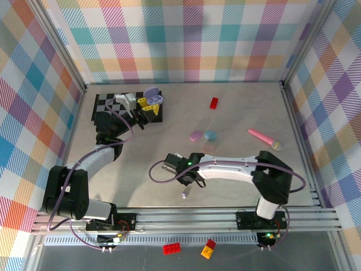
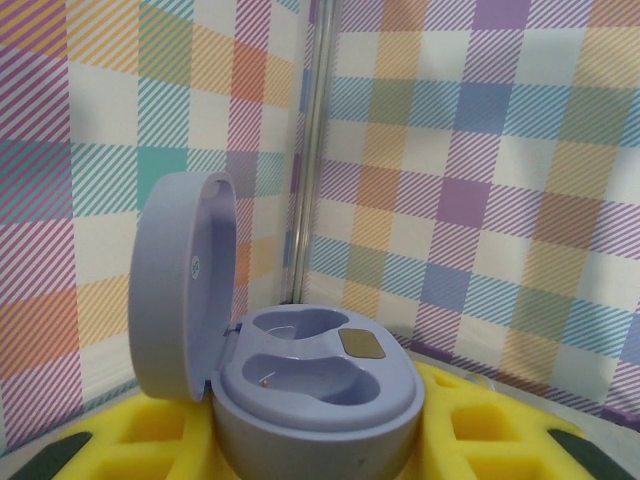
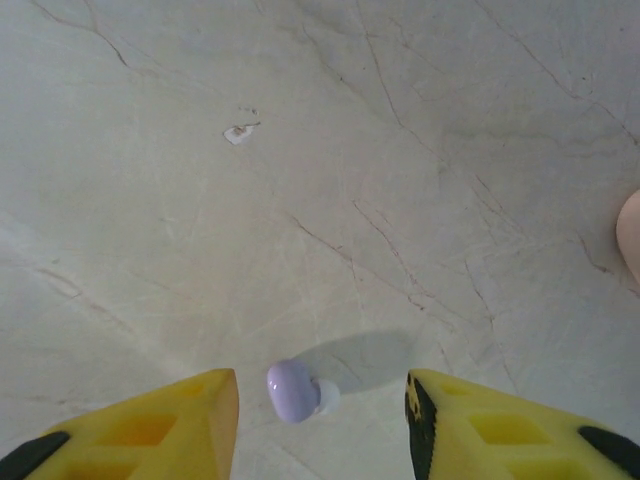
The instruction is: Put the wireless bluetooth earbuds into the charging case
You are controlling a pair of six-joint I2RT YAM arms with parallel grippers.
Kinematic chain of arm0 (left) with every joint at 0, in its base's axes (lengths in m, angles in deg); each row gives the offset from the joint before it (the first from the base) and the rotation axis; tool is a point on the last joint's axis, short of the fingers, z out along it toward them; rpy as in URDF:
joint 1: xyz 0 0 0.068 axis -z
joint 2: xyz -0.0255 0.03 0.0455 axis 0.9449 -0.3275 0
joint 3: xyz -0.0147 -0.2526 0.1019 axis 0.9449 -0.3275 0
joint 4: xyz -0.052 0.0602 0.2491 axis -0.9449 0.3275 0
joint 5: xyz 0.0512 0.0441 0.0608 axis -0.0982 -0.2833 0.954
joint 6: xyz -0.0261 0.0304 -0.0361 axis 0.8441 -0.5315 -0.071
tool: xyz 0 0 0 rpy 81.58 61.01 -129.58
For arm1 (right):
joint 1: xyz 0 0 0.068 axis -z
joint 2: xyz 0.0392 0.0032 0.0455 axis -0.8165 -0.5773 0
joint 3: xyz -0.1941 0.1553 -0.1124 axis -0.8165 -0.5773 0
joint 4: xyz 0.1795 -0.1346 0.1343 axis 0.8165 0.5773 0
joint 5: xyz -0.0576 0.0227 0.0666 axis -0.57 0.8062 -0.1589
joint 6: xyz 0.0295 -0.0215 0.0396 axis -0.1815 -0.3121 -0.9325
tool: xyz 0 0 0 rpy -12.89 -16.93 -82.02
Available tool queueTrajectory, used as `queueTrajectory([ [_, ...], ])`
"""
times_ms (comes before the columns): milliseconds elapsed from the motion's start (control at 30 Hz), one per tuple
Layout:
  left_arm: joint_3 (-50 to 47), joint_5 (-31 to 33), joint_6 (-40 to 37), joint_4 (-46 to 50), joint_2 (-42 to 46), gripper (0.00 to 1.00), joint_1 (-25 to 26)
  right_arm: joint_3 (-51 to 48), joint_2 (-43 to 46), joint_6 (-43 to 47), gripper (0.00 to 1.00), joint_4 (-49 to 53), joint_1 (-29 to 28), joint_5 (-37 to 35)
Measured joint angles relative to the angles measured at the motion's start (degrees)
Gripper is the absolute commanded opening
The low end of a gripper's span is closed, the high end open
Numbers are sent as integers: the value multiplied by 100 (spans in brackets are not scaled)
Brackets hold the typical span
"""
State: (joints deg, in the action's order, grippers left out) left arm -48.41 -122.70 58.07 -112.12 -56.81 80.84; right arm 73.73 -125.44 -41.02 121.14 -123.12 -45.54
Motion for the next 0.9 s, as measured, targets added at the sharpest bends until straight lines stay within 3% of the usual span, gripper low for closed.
queueTrajectory([
  [200,0,-2,-7,107,33,25,0,315,-605,59,39,459,-146,-319],
  [900,0,-111,-22,254,55,25,-2,420,-874,79,31,769,-146,-330],
])
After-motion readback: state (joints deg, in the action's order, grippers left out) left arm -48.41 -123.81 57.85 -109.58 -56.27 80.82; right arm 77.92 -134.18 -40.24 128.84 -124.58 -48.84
